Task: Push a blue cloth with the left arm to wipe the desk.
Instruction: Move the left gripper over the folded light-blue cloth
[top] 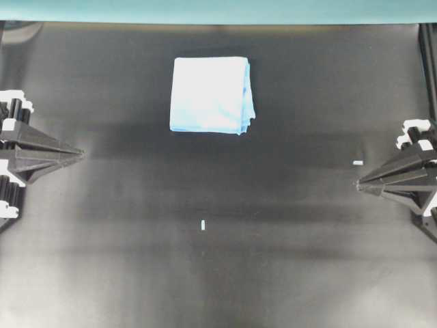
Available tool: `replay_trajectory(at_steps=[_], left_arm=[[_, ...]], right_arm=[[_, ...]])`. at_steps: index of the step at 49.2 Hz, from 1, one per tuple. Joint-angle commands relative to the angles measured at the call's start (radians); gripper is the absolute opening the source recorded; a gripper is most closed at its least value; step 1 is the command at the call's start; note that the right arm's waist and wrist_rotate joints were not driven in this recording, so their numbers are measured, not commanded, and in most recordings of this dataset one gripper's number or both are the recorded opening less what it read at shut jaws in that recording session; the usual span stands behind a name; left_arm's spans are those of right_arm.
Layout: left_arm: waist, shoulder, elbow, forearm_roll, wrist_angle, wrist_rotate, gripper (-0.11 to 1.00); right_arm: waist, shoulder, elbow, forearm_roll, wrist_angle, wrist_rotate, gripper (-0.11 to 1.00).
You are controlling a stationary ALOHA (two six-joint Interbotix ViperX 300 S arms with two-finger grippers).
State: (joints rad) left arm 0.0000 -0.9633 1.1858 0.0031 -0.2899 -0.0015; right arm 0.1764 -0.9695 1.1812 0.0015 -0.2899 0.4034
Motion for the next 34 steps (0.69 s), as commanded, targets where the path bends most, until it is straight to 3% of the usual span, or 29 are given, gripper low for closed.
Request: replay_trajectory(at_steps=[1, 9, 18, 34], left_arm=[[0.009, 0.067, -0.055, 0.035, -0.014, -0.046, 0.06], [0.061, 0.255, -0.144, 0.035, -0.020, -0.156, 0.00], [0.127, 0.472, -0.247, 0.037, -0.032, -0.163, 0.00], [0.327, 0.799, -0.440, 0.037, 0.008, -0.163, 0.01]], right_arm=[[0.000, 0.015, -0.023, 0.000, -0.012, 0.000, 0.03], [0.002, 0.041, -0.026, 0.002, -0.006, 0.002, 0.00], [0.002, 0.035, -0.025, 0.002, 0.014, 0.002, 0.00], [0.002, 0.031, -0.025, 0.002, 0.018, 0.000, 0.00]])
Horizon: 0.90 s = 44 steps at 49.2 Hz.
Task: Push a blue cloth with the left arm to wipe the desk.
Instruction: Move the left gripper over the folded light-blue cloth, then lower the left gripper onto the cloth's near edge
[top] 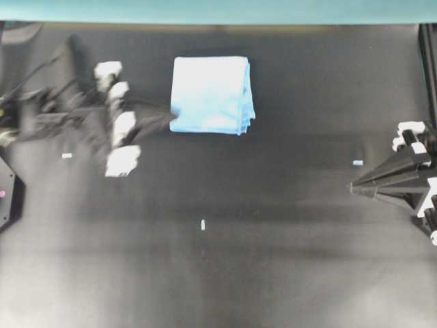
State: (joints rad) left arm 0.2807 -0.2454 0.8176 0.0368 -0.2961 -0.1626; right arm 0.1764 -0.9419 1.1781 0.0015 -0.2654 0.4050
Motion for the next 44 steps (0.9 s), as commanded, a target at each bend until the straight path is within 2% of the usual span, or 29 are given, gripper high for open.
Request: replay_trajectory(at_steps=[1, 9, 13, 16, 23, 27, 29, 44], left_arm=[[0.057, 0.100, -0.084, 0.003, 0.023, 0.000, 0.01], [0.110, 0.238, -0.198, 0.006, 0.101, 0.020, 0.05], [0.133, 0.299, -0.244, 0.006, 0.123, 0.044, 0.15], [0.149, 0.339, -0.272, 0.005, 0.135, 0.061, 0.29], [0.170, 0.419, -0.319, 0.006, 0.147, 0.077, 0.71], [0.179, 0.460, -0.344, 0.006, 0.163, 0.078, 0.87], [0.184, 0.483, -0.357, 0.006, 0.175, 0.081, 0.89], [0.204, 0.597, -0.399, 0.005, 0.229, 0.083, 0.87]], right_arm=[[0.000, 0.003, -0.020, 0.002, -0.006, 0.000, 0.00], [0.002, 0.002, -0.018, 0.002, -0.011, -0.002, 0.00], [0.002, 0.002, -0.018, 0.002, -0.012, -0.002, 0.00], [0.002, 0.002, -0.018, 0.002, -0.012, -0.002, 0.00], [0.002, -0.002, -0.017, 0.002, -0.008, -0.002, 0.00], [0.002, -0.003, -0.017, 0.000, -0.009, 0.000, 0.00], [0.000, -0.003, -0.017, 0.002, -0.011, -0.002, 0.00], [0.002, -0.005, -0.017, 0.002, -0.011, 0.000, 0.00]])
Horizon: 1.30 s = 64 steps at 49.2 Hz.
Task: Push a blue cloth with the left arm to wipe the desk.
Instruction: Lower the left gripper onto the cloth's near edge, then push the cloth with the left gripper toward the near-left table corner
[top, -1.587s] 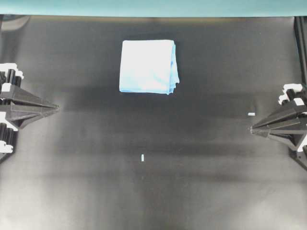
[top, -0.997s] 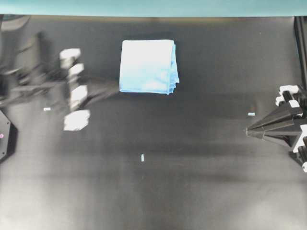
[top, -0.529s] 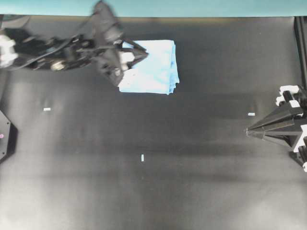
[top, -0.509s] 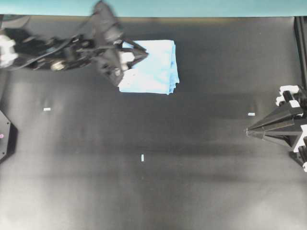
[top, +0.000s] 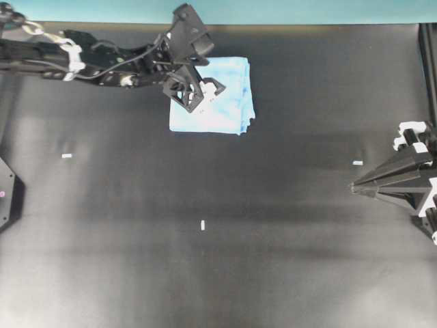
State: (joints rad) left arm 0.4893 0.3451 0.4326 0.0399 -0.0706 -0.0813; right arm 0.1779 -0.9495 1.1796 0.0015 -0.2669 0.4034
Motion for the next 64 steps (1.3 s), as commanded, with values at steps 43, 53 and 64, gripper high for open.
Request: replay_trajectory(at_steps=[43, 53, 64], left_arm=[[-0.176, -0.112, 0.284, 0.003, 0.003, -0.002, 0.87], [-0.275, -0.172, 0.377, 0.003, -0.026, -0.005, 0.87], [-0.391, -0.216, 0.468, 0.003, -0.026, -0.012, 0.86]], right_arm=[[0.000, -0.034, 0.008, 0.006, -0.006, 0.000, 0.00], [0.000, -0.034, 0.012, 0.017, -0.006, 0.002, 0.00], [0.000, -0.034, 0.014, 0.018, -0.011, 0.000, 0.00]])
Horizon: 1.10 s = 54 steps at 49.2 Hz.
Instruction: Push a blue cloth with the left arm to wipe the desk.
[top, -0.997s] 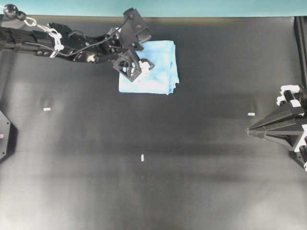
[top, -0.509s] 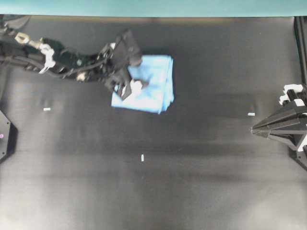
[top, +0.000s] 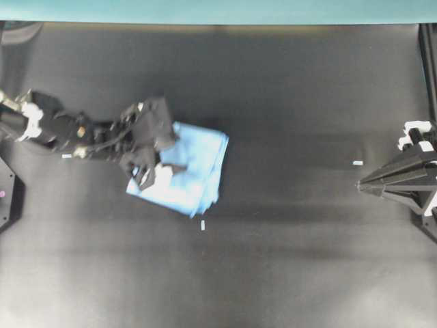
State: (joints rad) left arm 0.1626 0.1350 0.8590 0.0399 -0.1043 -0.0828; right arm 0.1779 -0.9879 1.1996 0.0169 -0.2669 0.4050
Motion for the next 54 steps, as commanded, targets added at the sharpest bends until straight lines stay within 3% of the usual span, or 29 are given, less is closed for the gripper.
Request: replay_trajectory(at_steps=[1, 13, 29, 44, 54], left_arm=[[-0.075, -0.011, 0.048, 0.003, 0.008, -0.014, 0.86], [-0.249, -0.058, 0.095, 0.002, 0.006, -0.058, 0.87], [-0.554, -0.109, 0.127, 0.002, 0.008, -0.184, 0.86], [-0.693, -0.123, 0.124, 0.002, 0.008, -0.327, 0.86], [-0.689, -0.144, 0.118, 0.003, 0.009, -0.322, 0.86]], right_arm=[[0.000, 0.005, -0.008, 0.003, -0.011, 0.000, 0.00], [0.000, 0.005, -0.002, 0.003, -0.011, 0.000, 0.00], [0.000, 0.002, -0.002, 0.006, -0.008, 0.000, 0.00], [0.000, 0.000, -0.002, 0.006, -0.009, 0.000, 0.00], [0.000, 0.002, -0.002, 0.006, -0.008, -0.002, 0.00]])
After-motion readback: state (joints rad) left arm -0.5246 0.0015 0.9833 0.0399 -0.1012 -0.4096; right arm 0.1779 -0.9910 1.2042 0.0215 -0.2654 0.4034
